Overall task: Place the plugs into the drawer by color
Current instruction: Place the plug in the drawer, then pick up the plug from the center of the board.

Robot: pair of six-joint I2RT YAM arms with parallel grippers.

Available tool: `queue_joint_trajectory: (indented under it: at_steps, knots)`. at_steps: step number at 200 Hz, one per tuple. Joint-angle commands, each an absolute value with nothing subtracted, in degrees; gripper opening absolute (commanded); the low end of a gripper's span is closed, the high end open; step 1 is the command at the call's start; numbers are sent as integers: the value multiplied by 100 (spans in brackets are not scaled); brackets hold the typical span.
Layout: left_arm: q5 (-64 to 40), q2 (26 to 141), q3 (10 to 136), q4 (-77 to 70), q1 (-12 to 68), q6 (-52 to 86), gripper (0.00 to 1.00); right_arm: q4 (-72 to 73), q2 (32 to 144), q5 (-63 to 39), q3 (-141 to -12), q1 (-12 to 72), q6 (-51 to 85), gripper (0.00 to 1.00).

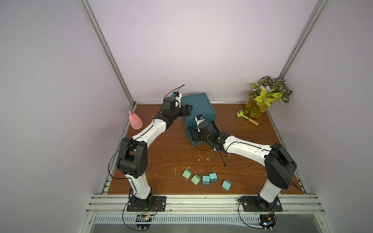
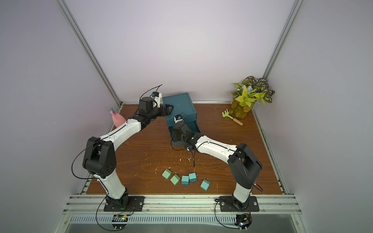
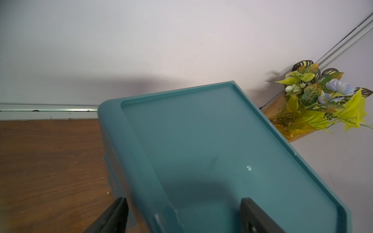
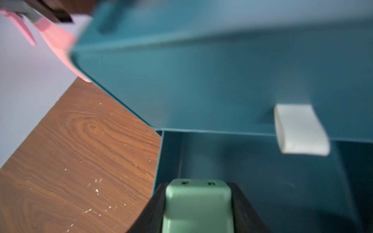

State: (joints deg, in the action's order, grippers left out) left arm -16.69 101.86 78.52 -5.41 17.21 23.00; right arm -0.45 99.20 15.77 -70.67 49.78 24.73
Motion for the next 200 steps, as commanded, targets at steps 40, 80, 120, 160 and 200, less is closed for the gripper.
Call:
queue_joint_trajectory:
  at_steps: [40,80,120,160,200]
  knots:
    - [-1701,10230,7761,-378,1644,2332,83,-20,9927,1108,-7185,4957,2672,43]
    - [-1678,10187,7743,-387,1648,2323,82,62,9938,565,-7154,4803,2683,51]
    - [-1661,10149,7734,-387,1644,2323,82,-8,9916,244,-7215,4687,2631,59]
    - [-1634,10133,7734,-375,1636,2279,82,-119,9576,-142,-7207,4662,2147,63]
    - [-1646,10134,7734,-378,1600,2284,82,118,8510,-335,-6352,4941,887,64]
